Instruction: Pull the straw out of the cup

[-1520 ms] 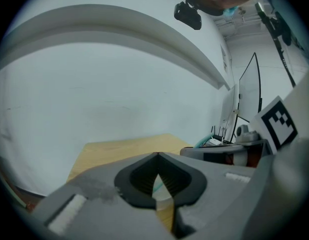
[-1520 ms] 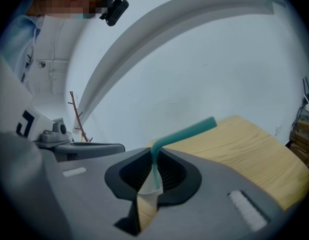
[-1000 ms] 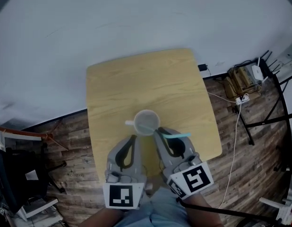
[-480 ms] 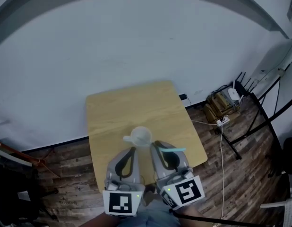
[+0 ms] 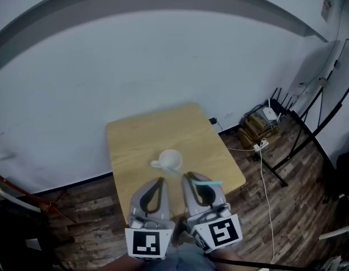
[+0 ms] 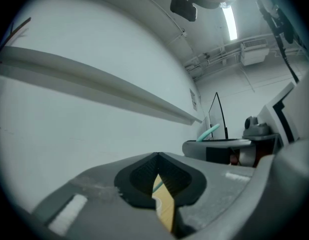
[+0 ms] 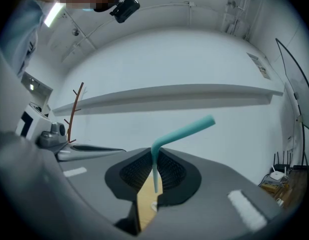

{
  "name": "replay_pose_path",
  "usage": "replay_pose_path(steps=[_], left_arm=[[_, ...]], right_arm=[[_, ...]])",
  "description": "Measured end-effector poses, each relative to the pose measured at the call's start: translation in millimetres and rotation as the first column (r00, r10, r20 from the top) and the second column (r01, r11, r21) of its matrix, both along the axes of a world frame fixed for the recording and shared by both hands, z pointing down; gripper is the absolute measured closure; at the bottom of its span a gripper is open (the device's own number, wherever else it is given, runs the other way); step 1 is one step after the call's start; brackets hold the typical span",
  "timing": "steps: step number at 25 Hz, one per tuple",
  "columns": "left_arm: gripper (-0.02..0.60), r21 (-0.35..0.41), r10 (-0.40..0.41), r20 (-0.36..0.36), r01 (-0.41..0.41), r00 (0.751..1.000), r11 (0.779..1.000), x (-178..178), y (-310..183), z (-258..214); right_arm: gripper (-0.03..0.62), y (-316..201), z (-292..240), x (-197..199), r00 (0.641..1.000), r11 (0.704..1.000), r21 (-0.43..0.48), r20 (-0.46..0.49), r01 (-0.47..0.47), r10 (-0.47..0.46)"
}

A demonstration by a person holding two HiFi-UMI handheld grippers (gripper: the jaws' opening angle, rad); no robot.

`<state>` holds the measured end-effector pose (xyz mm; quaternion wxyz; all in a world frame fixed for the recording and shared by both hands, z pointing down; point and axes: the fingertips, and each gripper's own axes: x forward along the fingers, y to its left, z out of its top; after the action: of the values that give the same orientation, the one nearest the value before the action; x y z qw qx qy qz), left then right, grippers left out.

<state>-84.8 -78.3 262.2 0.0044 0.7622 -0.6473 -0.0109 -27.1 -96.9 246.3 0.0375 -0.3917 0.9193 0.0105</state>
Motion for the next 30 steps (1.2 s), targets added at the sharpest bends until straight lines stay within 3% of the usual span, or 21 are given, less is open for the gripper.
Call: replay_pose_path(steps=[16, 30], left_arm=[[0.572, 0.069, 0.039, 0.018, -0.040, 0.999, 0.997, 8.4, 28.0, -18.3], [0.572, 0.054, 0.028, 0.007, -0.029, 1.000, 0.998, 14.1, 27.9, -13.7]], right_arm=[[0.562, 29.8, -19.6, 10.7, 0.999, 0.996, 0.072, 0.019, -0.052, 0.051], [0.562, 29.0, -16.6, 18.5, 0.999, 0.997, 0.063, 0.020, -0.050, 0.049]])
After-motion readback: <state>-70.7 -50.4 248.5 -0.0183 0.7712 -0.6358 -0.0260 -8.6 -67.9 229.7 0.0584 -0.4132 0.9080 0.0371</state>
